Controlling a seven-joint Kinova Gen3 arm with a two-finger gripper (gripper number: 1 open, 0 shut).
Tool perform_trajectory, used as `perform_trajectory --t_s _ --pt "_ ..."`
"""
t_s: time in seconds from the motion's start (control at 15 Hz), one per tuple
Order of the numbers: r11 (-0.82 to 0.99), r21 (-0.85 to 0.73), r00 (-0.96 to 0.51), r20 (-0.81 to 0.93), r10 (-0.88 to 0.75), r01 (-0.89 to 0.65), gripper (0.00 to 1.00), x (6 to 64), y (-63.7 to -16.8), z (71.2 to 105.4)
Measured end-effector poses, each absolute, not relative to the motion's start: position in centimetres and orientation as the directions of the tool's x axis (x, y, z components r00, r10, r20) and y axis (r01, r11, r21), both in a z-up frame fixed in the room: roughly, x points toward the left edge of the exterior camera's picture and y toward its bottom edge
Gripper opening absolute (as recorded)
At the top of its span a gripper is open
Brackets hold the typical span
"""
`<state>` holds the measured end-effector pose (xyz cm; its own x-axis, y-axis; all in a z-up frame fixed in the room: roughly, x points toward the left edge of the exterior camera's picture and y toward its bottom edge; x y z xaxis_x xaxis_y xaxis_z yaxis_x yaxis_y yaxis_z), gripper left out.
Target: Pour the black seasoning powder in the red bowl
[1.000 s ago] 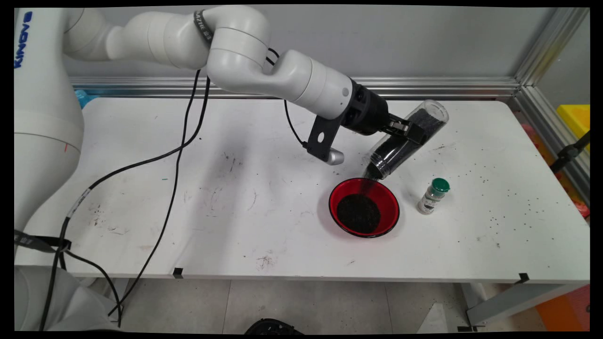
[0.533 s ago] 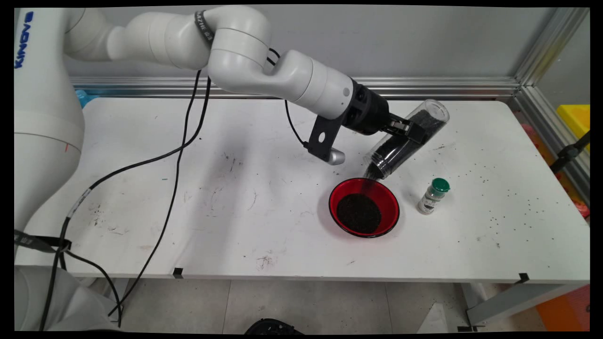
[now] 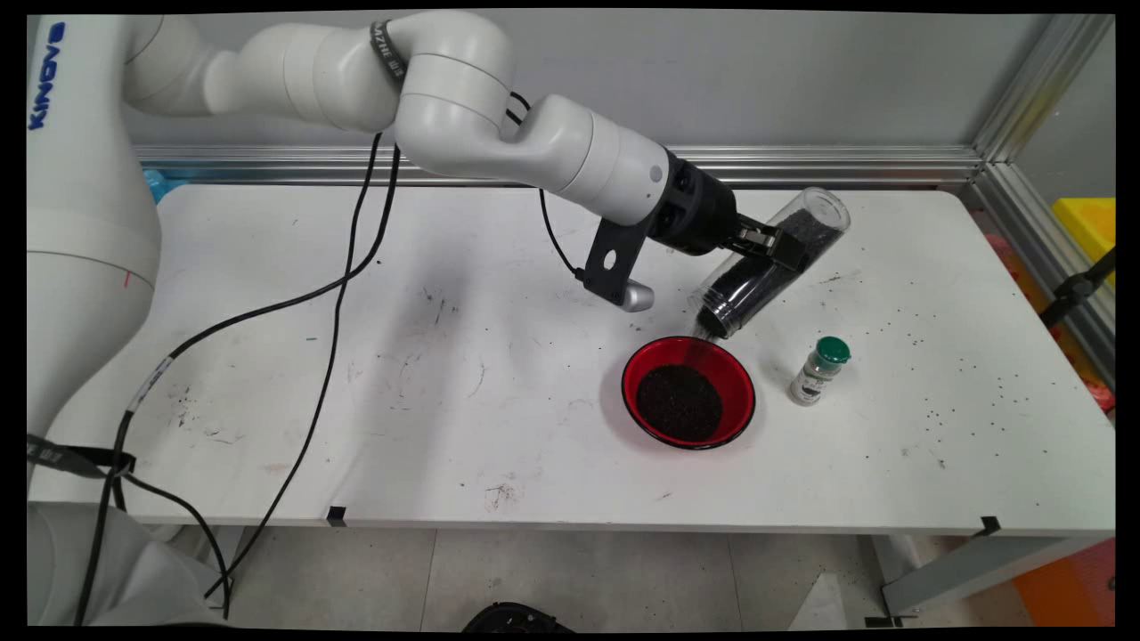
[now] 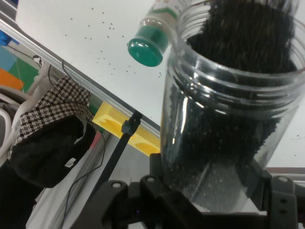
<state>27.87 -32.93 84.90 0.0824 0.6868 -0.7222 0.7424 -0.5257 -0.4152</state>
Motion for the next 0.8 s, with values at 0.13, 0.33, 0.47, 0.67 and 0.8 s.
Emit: perform_trajectory --t_s 0.13,0.33,0.47,0.67,0.8 --pt "-0.524 -0.417 0.081 -0.721 0.688 0.743 0.00 27.86 -32.95 84.89" --pt "-0.521 -0.421 0.078 -0.719 0.691 0.743 0.00 27.85 -32.98 84.87" --pt "-0.517 -0.426 0.073 -0.715 0.695 0.743 0.00 27.82 -32.99 84.87" --pt "-0.500 -0.443 0.056 -0.705 0.707 0.744 0.00 27.75 -33.02 84.88" --pt "-0.483 -0.459 0.039 -0.694 0.719 0.745 0.00 27.73 -33.05 84.90"
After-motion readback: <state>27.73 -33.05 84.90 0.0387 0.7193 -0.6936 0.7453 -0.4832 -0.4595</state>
